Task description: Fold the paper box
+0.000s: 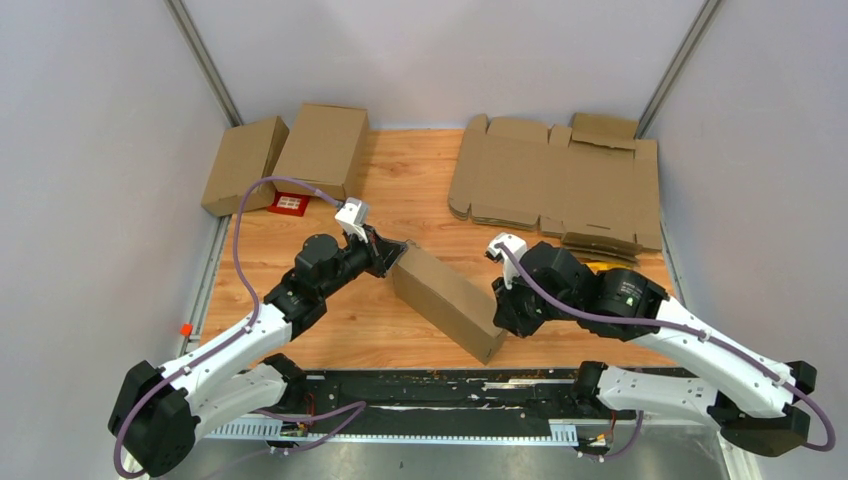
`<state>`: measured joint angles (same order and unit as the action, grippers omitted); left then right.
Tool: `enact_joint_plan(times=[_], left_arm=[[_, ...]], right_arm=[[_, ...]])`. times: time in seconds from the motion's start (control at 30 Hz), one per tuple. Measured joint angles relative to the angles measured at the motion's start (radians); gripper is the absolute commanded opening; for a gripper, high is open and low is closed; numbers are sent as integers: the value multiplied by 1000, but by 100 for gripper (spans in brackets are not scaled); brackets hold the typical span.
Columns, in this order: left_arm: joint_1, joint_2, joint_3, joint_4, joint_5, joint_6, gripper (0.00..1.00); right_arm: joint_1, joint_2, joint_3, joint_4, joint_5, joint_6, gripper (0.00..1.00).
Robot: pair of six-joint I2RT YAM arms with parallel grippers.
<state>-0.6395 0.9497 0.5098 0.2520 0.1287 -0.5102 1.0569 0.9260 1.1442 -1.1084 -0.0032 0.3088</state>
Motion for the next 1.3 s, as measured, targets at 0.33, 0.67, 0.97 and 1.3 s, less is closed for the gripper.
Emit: enact_joint_plan(times=[0.33, 0.67, 0.97, 1.3], left_arm=[[0, 0, 9, -17, 1, 3, 0], [0, 5, 28, -50, 0, 4, 0], [1, 11, 63, -97, -1, 14, 8], [0, 64, 312, -491, -16, 85, 0]], right_arm=[[0, -31, -118, 52, -24, 17, 1], [0, 34, 29, -27, -19, -8, 0], [-2, 16, -89, 13, -58, -7, 0], [-2, 22, -90, 29, -52, -8, 0]])
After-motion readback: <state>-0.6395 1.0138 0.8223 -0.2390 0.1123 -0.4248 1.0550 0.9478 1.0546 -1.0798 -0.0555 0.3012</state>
